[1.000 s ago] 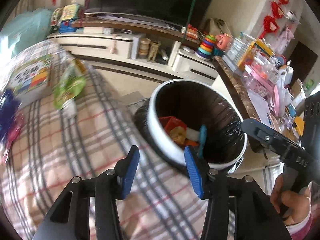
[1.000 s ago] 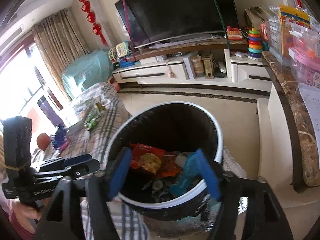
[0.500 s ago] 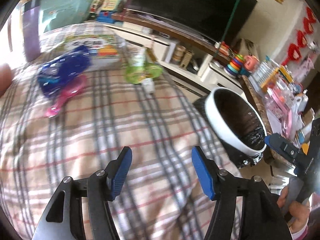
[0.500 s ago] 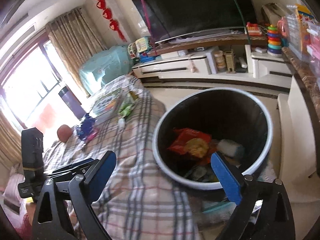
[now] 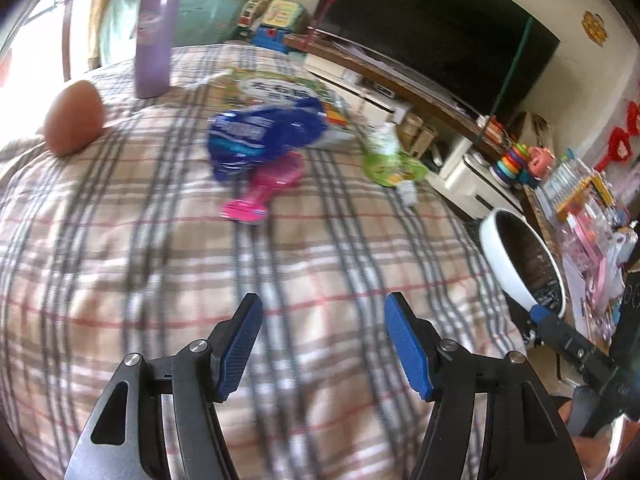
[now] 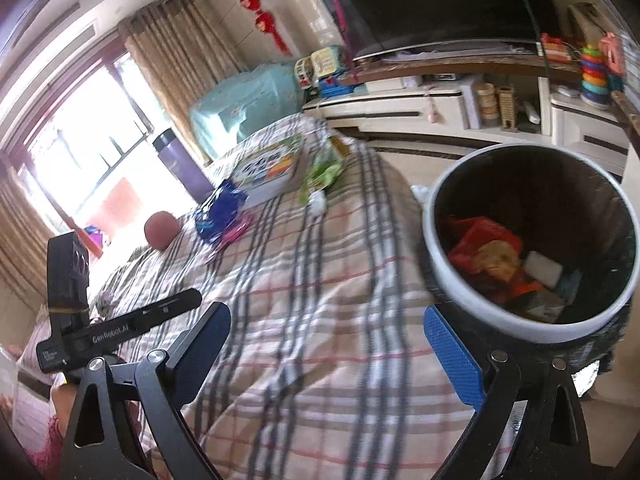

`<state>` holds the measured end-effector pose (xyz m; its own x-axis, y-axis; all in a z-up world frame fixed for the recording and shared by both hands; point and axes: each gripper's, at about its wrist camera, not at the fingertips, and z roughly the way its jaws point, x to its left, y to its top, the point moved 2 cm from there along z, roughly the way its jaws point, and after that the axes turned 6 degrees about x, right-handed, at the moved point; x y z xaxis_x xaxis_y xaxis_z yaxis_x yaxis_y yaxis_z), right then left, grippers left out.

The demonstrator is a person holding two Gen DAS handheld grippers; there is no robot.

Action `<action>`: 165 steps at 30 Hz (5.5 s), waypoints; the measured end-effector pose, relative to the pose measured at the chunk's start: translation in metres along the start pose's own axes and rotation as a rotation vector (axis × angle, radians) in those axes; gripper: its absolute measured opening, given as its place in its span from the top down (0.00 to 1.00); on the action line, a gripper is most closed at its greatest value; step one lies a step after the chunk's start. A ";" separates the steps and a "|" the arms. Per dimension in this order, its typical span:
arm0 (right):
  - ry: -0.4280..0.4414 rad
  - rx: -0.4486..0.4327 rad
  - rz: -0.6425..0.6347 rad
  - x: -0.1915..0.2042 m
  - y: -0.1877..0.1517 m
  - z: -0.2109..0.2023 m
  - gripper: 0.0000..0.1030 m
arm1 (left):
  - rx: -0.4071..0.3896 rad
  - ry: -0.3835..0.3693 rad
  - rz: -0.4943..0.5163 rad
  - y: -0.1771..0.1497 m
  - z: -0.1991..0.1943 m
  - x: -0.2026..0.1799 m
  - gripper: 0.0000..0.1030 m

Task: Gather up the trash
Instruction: 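Move both open tools back toward the blue bag and pink packet on the bed, then grasp the blue Ampo bag with the left tool while the right tool grasps the pink packet, then carry the blue bag and pink packet with both tools over the bin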

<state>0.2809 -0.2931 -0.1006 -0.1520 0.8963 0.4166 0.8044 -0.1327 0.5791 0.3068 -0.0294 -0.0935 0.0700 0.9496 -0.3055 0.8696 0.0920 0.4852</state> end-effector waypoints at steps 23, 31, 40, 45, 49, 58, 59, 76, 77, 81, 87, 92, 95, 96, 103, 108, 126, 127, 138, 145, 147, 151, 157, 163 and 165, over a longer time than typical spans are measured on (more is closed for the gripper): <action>0.010 0.063 -0.051 0.056 0.001 0.079 0.05 | -0.063 0.038 0.022 0.091 0.043 0.058 0.41; -0.012 0.076 -0.031 0.054 0.012 0.093 0.05 | -0.018 0.002 0.060 0.114 0.085 0.068 0.76; -0.038 0.070 -0.040 0.062 0.025 0.103 0.19 | -0.047 0.013 0.006 0.097 0.063 0.092 0.83; -0.023 0.098 -0.076 0.090 0.030 0.124 0.29 | -0.079 0.041 -0.103 0.067 0.028 0.122 0.83; -0.011 0.108 -0.120 0.116 0.036 0.142 0.30 | -0.089 0.053 -0.181 0.044 0.013 0.143 0.83; -0.058 0.141 -0.148 0.155 0.046 0.190 0.37 | -0.082 0.037 -0.220 0.019 -0.004 0.148 0.83; -0.083 0.144 -0.161 0.158 0.046 0.197 0.38 | -0.081 0.037 -0.218 0.018 -0.005 0.147 0.83; -0.035 0.097 -0.134 0.117 0.023 0.132 0.94 | -0.054 -0.027 -0.171 -0.002 0.004 0.085 0.83; -0.028 0.096 -0.130 0.113 0.021 0.127 0.94 | -0.051 -0.031 -0.164 -0.003 0.006 0.078 0.83; -0.021 0.082 -0.118 0.097 0.013 0.101 0.95 | -0.042 -0.045 -0.142 -0.009 0.009 0.057 0.83; -0.025 0.074 -0.106 0.075 0.001 0.072 0.97 | -0.036 -0.054 -0.107 -0.017 0.011 0.029 0.83; -0.028 0.069 -0.087 0.058 -0.012 0.054 0.97 | -0.020 -0.055 -0.076 -0.023 0.015 0.007 0.83; -0.031 0.057 -0.071 0.048 -0.017 0.043 0.97 | -0.014 -0.059 -0.047 -0.025 0.016 -0.008 0.83; -0.032 0.052 -0.065 0.044 -0.019 0.039 0.97 | -0.013 -0.060 -0.038 -0.025 0.016 -0.013 0.83; -0.050 0.021 -0.029 0.021 -0.023 0.015 0.97 | 0.009 -0.073 0.024 -0.027 0.023 -0.043 0.83; -0.062 -0.005 -0.007 0.007 -0.026 -0.001 0.97 | 0.017 -0.076 0.058 -0.027 0.026 -0.059 0.83; -0.102 -0.086 0.071 -0.034 -0.024 -0.040 0.97 | 0.023 -0.095 0.156 -0.018 0.038 -0.107 0.83; -0.106 -0.090 0.074 -0.036 -0.024 -0.042 0.97 | 0.024 -0.094 0.162 -0.017 0.039 -0.110 0.83; -0.135 -0.122 0.110 -0.059 -0.018 -0.058 0.97 | 0.016 -0.101 0.202 -0.002 0.049 -0.130 0.83; -0.140 -0.133 0.124 -0.069 -0.017 -0.063 0.97 | 0.013 -0.109 0.230 0.004 0.054 -0.145 0.83; -0.142 -0.136 0.130 -0.072 -0.016 -0.065 0.97 | 0.015 -0.111 0.243 0.005 0.055 -0.151 0.83; -0.147 -0.144 0.138 -0.078 -0.013 -0.069 0.97 | 0.016 -0.115 0.264 0.009 0.060 -0.161 0.83; -0.157 -0.157 0.149 -0.088 -0.009 -0.075 0.97 | 0.018 -0.112 0.291 0.015 0.068 -0.175 0.83; -0.166 -0.164 0.163 -0.098 -0.006 -0.078 0.97 | 0.025 -0.109 0.309 0.018 0.076 -0.184 0.83; -0.167 -0.164 0.167 -0.101 -0.005 -0.079 0.97 | 0.028 -0.107 0.315 0.020 0.079 -0.187 0.83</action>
<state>0.2465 -0.4161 -0.0904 0.0829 0.9117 0.4023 0.7043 -0.3393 0.6236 0.3496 -0.2292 -0.0918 0.3872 0.8930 -0.2295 0.8102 -0.2107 0.5469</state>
